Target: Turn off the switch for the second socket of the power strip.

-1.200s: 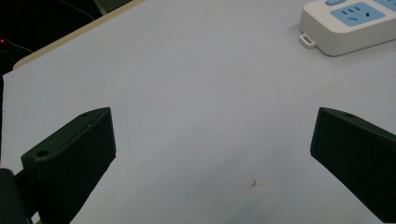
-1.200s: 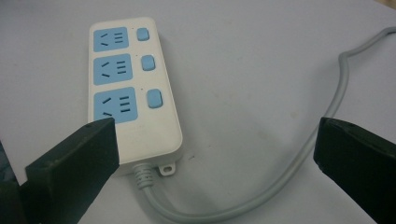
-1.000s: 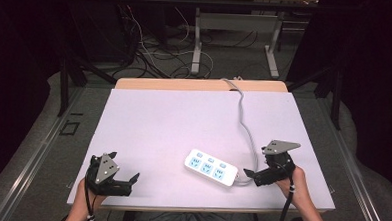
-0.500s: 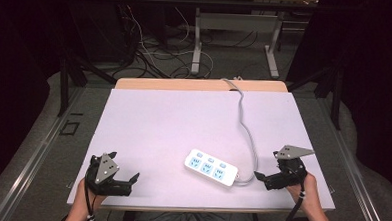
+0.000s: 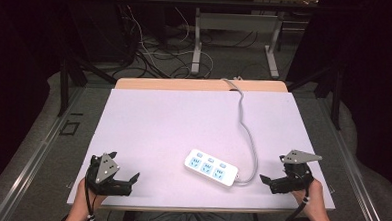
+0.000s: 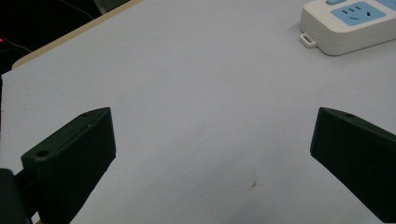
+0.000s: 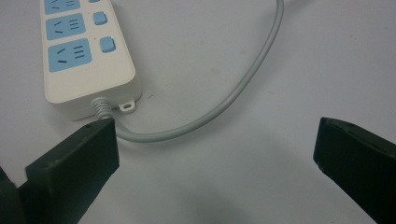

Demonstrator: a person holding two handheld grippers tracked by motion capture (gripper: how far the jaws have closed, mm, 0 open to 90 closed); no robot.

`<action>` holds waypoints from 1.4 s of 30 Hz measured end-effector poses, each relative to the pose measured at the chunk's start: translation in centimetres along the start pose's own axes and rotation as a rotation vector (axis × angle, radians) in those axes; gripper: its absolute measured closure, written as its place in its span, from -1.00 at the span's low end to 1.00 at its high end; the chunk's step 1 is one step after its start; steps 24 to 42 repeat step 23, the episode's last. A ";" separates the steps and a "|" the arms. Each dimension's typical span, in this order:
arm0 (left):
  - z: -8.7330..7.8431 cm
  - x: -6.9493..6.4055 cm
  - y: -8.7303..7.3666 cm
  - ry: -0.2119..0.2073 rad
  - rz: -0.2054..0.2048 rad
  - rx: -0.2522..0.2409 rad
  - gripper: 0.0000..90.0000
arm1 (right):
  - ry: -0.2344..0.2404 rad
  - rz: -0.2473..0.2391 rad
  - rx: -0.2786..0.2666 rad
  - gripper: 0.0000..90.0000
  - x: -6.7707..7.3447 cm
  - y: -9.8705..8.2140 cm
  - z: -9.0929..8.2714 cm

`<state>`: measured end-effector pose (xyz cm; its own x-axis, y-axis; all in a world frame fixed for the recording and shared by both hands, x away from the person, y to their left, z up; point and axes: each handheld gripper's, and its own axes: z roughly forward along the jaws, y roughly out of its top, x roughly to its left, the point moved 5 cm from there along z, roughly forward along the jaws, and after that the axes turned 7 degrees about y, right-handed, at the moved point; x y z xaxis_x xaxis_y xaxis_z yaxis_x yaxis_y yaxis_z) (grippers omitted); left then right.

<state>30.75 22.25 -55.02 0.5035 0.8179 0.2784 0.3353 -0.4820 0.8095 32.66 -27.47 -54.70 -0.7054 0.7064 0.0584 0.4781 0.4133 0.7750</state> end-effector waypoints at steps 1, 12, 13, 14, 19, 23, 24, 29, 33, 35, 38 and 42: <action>0.0 0.0 0.0 0.000 0.001 0.000 -0.99 | 0.006 0.006 0.004 -1.00 0.0 -0.1 -0.1; 0.1 -0.1 0.0 -0.011 0.005 0.006 -0.99 | 0.000 0.036 0.000 -1.00 -0.2 -0.9 -0.3; 0.1 -0.1 0.0 -0.010 0.004 0.005 -1.00 | 0.003 0.039 0.006 -1.00 -0.2 -0.9 -0.3; 0.0 0.0 0.0 -0.007 0.003 0.005 -1.00 | -0.003 0.026 0.001 -1.00 -0.3 -0.9 -0.2; 0.1 -0.1 0.0 -0.010 0.002 0.008 -1.00 | 0.000 0.027 0.008 -1.00 -0.3 -0.9 -0.1; 0.1 0.0 0.0 -0.008 0.005 0.012 -1.00 | 0.004 0.024 0.005 -1.00 -0.2 -0.9 0.0; 0.1 0.0 0.0 -0.008 0.005 0.012 -1.00 | 0.004 0.024 0.005 -1.00 -0.2 -0.9 0.0; 0.1 0.0 0.0 -0.008 0.005 0.012 -1.00 | 0.004 0.024 0.005 -1.00 -0.2 -0.9 0.0; 0.1 0.0 0.0 -0.008 0.005 0.012 -1.00 | 0.004 0.024 0.005 -1.00 -0.2 -0.9 0.0; 0.1 0.0 0.0 -0.008 0.005 0.012 -1.00 | 0.004 0.024 0.005 -1.00 -0.2 -0.9 0.0; 0.1 0.0 0.0 -0.008 0.005 0.012 -1.00 | 0.004 0.024 0.005 -1.00 -0.2 -0.9 0.0; 0.1 0.0 0.0 -0.008 0.005 0.012 -1.00 | 0.004 0.024 0.005 -1.00 -0.2 -0.9 0.0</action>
